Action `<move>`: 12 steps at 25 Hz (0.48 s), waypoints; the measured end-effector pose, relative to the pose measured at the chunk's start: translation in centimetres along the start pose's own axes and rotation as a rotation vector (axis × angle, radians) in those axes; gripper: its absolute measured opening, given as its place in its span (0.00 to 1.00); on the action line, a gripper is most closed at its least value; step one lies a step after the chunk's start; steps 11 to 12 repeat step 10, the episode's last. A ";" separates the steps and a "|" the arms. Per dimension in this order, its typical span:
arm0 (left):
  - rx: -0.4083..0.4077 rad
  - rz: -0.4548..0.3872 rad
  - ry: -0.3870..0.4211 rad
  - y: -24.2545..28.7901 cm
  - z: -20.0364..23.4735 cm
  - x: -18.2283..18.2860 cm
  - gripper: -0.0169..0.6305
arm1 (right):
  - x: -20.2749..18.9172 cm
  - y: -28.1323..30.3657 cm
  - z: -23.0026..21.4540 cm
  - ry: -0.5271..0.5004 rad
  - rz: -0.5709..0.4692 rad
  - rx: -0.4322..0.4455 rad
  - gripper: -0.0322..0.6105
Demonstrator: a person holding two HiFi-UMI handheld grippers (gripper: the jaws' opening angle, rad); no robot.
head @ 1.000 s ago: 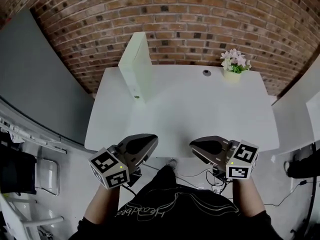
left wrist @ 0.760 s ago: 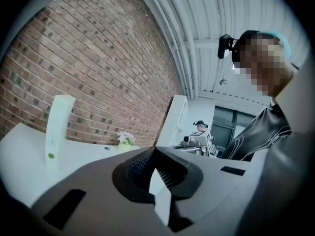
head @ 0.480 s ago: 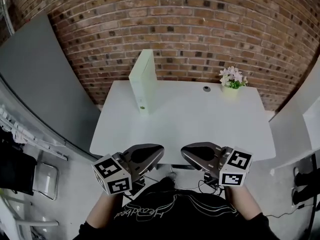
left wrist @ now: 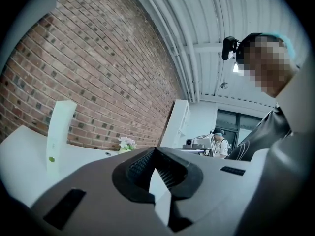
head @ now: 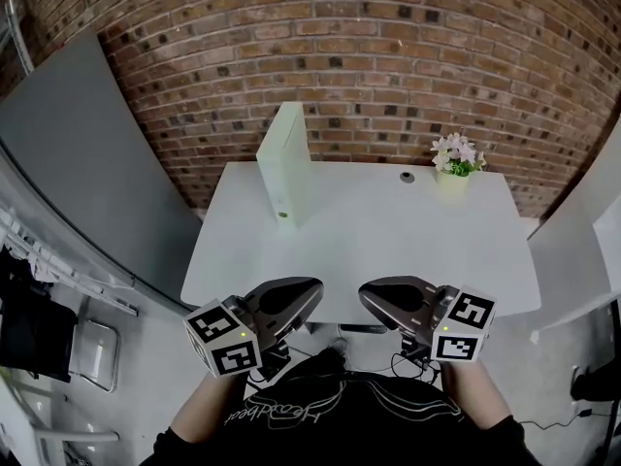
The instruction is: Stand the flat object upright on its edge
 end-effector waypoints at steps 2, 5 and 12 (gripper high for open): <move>0.003 0.014 0.007 0.2 0.1 -0.2 0.03 | -0.1 0.0 -0.2 0.003 0.000 -0.004 0.05; 0.007 0.030 0.025 0.6 0.4 -0.4 0.03 | -0.3 0.0 -0.7 0.009 0.005 -0.013 0.06; 0.017 0.041 0.045 1.4 1.3 -0.9 0.03 | -0.5 0.0 -1.8 0.017 0.001 -0.022 0.05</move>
Point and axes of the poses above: the fingertips, and each gripper's own axes: y forward along the fingers, z to its left, x out of its top, the point moved 1 cm from there along -y, backward along the fingers, and after that the axes turned 3 degrees about x, right-handed, at the moved point
